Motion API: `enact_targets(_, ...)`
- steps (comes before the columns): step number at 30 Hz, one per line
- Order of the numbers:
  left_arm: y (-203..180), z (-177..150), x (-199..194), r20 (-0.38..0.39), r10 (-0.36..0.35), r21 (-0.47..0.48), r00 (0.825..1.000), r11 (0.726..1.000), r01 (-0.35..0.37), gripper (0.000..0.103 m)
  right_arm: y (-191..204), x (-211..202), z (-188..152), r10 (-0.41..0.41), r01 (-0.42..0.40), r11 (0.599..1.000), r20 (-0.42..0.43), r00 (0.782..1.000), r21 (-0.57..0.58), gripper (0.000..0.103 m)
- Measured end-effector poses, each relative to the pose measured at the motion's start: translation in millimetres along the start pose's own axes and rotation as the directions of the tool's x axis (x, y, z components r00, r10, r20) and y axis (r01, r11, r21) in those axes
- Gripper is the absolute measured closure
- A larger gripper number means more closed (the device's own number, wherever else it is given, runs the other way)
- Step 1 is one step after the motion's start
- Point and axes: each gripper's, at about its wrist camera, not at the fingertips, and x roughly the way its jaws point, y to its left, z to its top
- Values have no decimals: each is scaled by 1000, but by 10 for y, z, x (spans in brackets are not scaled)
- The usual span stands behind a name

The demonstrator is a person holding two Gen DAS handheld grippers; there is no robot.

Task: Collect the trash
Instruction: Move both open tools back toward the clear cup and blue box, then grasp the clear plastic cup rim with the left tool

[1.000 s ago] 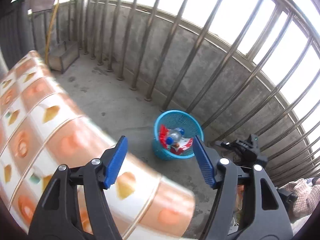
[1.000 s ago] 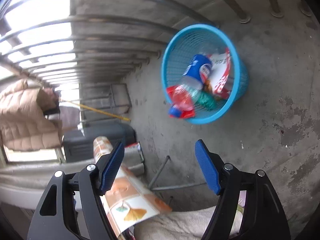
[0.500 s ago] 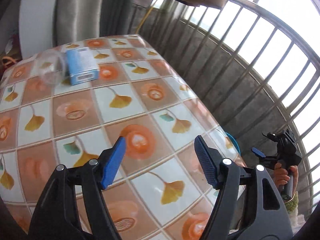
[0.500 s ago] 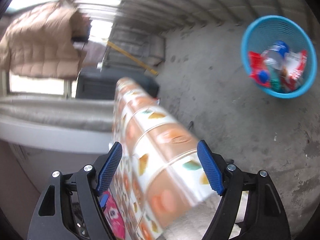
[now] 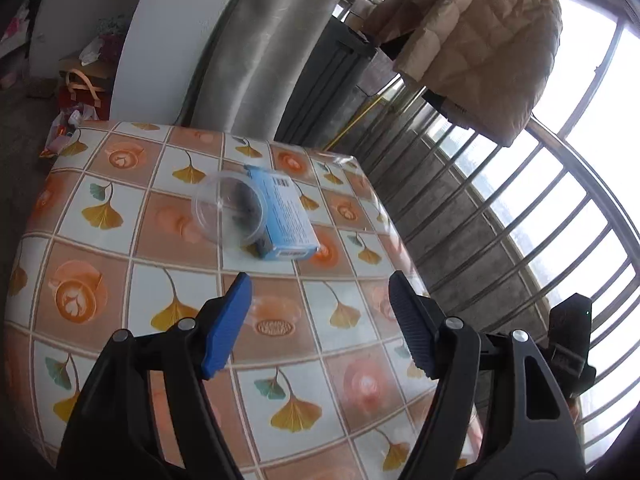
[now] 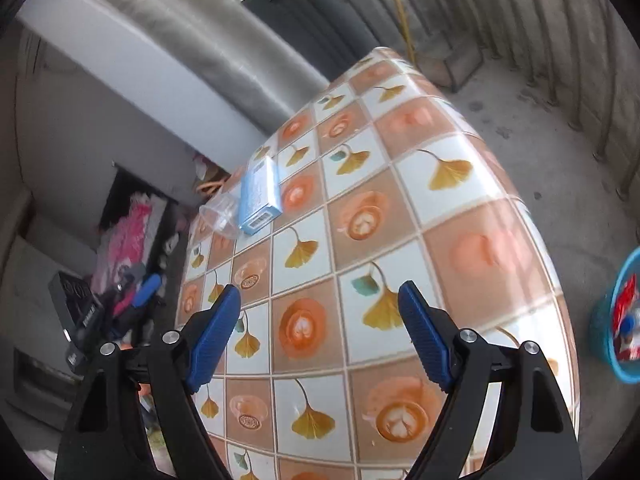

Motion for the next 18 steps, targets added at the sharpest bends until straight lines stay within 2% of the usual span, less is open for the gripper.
enact_targets(3, 87, 230, 249, -9, -14, -45, 1000, 999, 13, 38, 432, 363, 137, -40, 34, 988, -36, 999, -151, 23)
enact_targets(7, 220, 440, 676, -42, 11, -105, 999, 994, -15, 49, 860, 886, 305, -86, 62, 953, -68, 994, -295, 22)
enact_targets(12, 375, 527, 1190, -111, 109, -128, 988, 984, -123, 64, 940, 1334, 485, -97, 58, 950, -115, 989, -307, 22)
enact_targets(16, 480, 521, 1356, -119, 117, -154, 986, 979, -135, 80, 891, 1568, 586, -105, 60, 950, -132, 986, -306, 22)
enact_targets(18, 510, 519, 1360, -112, 117, -143, 987, 981, -133, 92, 880, 1656, 631, -113, 64, 948, -140, 984, -313, 22)
